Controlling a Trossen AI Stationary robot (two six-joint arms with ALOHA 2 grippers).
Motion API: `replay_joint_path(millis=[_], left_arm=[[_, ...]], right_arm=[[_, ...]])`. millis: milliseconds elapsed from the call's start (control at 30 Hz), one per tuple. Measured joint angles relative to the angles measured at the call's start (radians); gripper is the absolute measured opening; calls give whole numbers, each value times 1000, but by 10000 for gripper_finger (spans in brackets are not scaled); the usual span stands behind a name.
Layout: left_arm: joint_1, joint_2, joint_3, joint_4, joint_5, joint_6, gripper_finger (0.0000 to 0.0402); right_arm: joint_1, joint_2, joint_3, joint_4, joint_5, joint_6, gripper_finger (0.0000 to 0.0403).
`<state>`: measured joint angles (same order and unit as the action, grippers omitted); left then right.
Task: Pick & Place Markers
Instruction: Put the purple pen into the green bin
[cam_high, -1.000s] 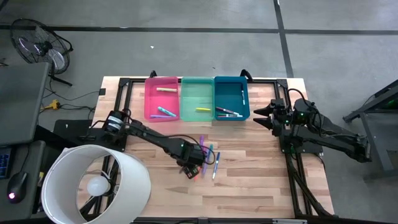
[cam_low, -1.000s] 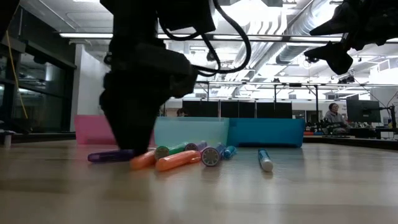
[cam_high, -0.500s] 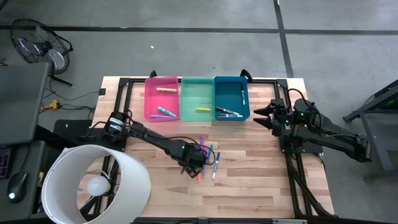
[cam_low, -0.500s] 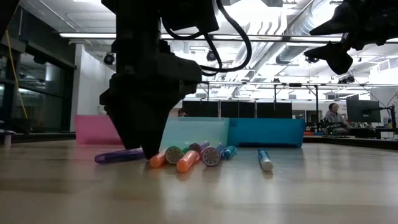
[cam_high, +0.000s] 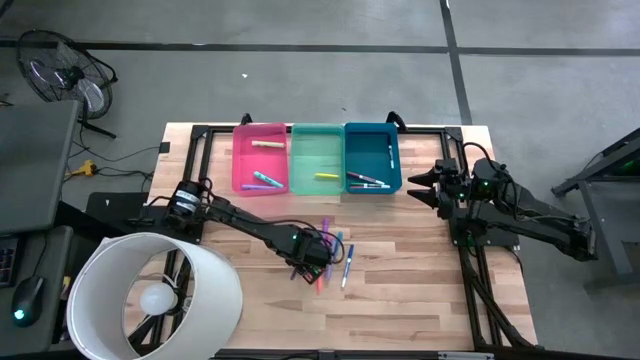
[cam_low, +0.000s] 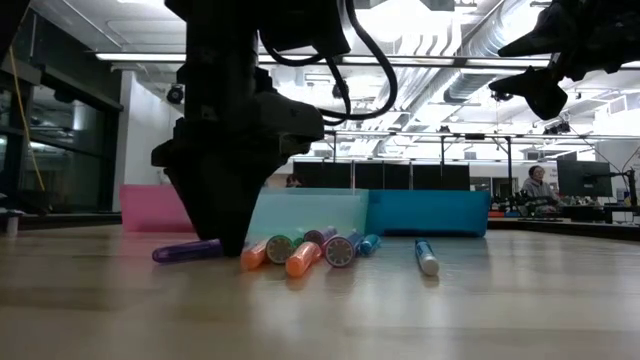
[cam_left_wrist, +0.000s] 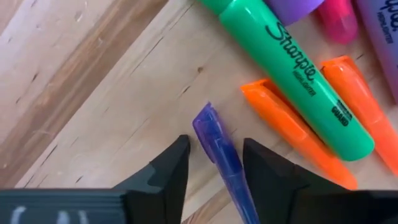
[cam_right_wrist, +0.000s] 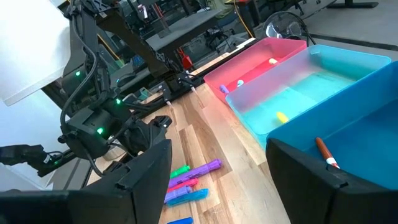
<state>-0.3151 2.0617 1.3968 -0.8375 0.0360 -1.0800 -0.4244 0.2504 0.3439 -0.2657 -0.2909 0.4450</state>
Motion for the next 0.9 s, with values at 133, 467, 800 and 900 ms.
replay_joint_path(millis=[133,467,800,900], left_arm=[[-1,0,0,1,38,-9,127],[-19,0,-1,-15,129,-28,124],[-25,0,-2,-5,137,-50,116],[-25,0,-3,-3,132,-50,98]], right_arm=[[0,0,0,0,0,0,250],[0,0,0,0,0,0,250],[0,0,0,0,0,0,250],[0,0,0,0,0,0,250]])
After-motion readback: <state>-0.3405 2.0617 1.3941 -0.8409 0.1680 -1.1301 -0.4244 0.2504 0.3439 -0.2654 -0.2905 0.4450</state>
